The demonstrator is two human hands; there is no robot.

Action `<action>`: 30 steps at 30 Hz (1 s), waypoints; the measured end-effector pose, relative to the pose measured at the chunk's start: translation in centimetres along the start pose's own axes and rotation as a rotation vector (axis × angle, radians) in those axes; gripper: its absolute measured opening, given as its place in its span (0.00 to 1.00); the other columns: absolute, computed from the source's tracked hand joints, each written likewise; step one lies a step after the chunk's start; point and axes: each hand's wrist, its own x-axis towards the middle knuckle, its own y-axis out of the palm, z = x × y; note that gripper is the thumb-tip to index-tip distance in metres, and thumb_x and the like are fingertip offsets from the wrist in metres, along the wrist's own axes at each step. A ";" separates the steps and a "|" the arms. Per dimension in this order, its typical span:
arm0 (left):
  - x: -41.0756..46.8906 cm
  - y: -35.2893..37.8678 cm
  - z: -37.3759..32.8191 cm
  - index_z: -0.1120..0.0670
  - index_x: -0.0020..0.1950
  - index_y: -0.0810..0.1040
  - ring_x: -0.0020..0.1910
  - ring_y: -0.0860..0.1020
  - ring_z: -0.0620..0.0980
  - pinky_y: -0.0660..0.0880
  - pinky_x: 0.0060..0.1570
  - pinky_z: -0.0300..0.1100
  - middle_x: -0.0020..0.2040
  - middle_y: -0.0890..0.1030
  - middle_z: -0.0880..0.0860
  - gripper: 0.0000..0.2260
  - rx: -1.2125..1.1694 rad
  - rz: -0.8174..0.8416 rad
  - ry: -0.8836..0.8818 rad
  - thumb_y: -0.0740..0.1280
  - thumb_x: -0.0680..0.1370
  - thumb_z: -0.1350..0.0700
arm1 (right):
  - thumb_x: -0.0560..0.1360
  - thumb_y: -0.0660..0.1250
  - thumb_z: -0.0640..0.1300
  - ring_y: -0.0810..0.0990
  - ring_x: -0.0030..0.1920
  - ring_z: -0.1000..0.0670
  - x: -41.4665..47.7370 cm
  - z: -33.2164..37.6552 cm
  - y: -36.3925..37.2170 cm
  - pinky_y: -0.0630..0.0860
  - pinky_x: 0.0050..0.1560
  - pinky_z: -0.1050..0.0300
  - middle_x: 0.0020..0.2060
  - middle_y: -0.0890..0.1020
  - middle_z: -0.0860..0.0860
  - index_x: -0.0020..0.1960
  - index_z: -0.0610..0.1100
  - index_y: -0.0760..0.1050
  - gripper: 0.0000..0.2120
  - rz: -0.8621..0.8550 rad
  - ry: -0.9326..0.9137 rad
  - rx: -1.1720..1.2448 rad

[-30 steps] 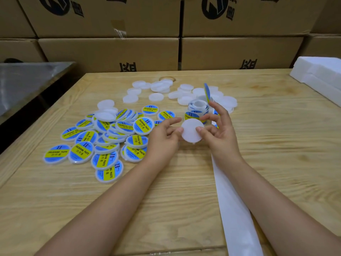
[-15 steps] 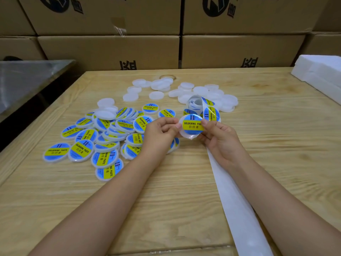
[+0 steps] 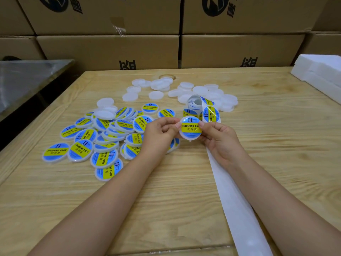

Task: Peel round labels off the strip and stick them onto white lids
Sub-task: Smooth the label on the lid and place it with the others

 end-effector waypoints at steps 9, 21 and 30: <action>0.0 0.0 0.0 0.54 0.43 0.79 0.37 0.82 0.48 0.79 0.46 0.41 0.34 0.83 0.50 0.06 0.039 -0.010 -0.028 0.67 0.76 0.65 | 0.72 0.67 0.34 0.77 0.44 0.39 -0.1 -0.2 0.2 0.73 0.56 0.42 0.39 0.79 0.37 0.36 0.35 0.75 0.07 -0.057 -0.018 -0.065; 0.2 0.1 -0.2 0.57 0.43 0.79 0.33 0.82 0.47 0.78 0.40 0.36 0.36 0.83 0.54 0.04 0.026 -0.020 -0.074 0.68 0.75 0.64 | 0.70 0.73 0.41 0.79 0.34 0.58 -0.2 -1.3 0.3 0.75 0.40 0.61 0.31 0.81 0.58 0.37 0.49 0.76 0.08 -0.231 -0.362 -0.543; -0.1 0.4 -0.4 0.56 0.42 0.77 0.30 0.81 0.43 0.78 0.37 0.33 0.29 0.82 0.48 0.06 -0.002 0.041 -0.052 0.66 0.76 0.66 | 0.72 0.71 0.43 0.81 0.38 0.52 -0.4 -1.1 0.7 0.79 0.46 0.49 0.33 0.82 0.55 0.42 0.55 0.79 0.07 -0.311 -0.426 -0.569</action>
